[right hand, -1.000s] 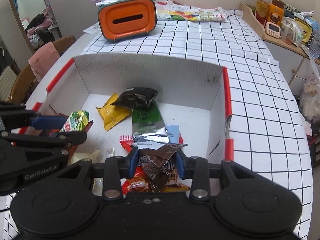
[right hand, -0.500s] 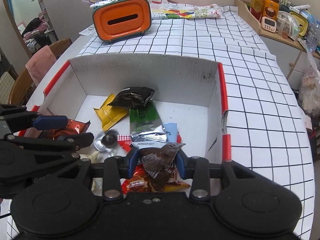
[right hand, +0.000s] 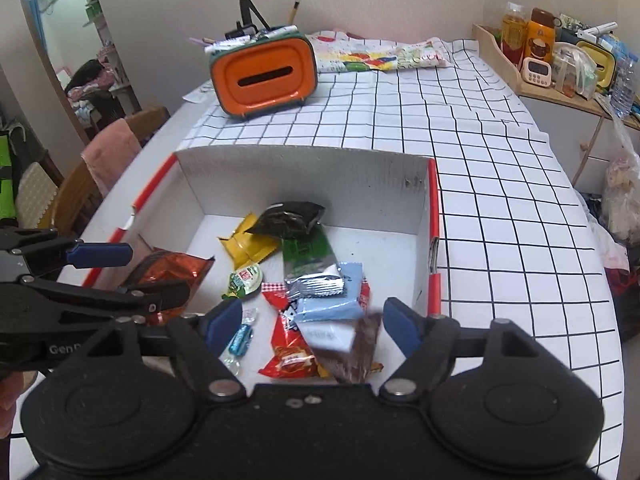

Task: Organize snacks
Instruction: 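Open the right tool to drop the brown packet while left tool releases jelly cup, then withdraw both tools from the box toward the Minion stick and milk packet, then grasp the yellow Minion stick with left tool while right tool grasps white milk packet, then carry the Minion stick and milk packet over the red box, then open both tools to drop the Minion stick and milk packet into the box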

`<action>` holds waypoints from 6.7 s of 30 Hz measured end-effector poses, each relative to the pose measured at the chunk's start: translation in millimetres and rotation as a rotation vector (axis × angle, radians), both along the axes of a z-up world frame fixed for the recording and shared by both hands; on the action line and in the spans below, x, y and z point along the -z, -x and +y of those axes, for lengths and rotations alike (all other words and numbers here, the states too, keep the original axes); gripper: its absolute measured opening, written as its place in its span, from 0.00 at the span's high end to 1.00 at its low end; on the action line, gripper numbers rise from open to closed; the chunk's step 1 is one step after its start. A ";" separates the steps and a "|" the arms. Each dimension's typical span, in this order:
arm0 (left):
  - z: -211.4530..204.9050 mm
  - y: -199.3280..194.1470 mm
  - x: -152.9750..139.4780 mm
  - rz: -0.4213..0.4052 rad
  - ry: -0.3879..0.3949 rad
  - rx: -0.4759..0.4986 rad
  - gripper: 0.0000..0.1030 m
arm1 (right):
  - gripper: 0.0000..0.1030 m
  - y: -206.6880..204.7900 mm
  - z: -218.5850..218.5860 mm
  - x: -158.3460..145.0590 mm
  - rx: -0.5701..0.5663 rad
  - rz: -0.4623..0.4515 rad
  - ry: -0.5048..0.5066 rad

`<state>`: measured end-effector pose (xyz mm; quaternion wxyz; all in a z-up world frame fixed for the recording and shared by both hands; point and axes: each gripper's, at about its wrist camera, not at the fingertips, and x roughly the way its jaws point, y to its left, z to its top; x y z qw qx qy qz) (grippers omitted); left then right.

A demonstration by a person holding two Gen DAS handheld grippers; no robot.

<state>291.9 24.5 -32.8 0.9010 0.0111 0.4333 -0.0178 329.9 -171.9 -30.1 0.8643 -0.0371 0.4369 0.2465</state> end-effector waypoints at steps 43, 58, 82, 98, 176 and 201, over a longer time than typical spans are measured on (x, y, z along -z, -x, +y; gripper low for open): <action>-1.4 150.7 53.9 0.187 0.120 -0.161 0.16 | 0.01 119.7 -13.8 56.4 -0.392 -0.026 0.108; -12.4 152.2 85.8 0.283 0.127 -0.219 0.18 | 0.12 109.4 8.6 88.9 -0.526 -0.020 0.226; -5.5 148.0 96.3 0.245 0.078 -0.137 0.51 | 0.45 112.4 18.6 98.8 -0.476 -0.017 0.198; 4.7 150.6 94.3 0.232 0.141 -0.149 0.52 | 0.51 134.8 0.4 89.8 -0.237 0.034 0.117; 17.7 -33.0 20.2 0.115 -0.012 -0.077 0.52 | 0.52 -35.2 31.5 29.8 -0.047 -0.011 0.089; 15.9 6.3 -13.4 -0.024 0.023 -0.069 0.31 | 0.31 4.1 4.0 -0.9 -0.045 -0.034 -0.012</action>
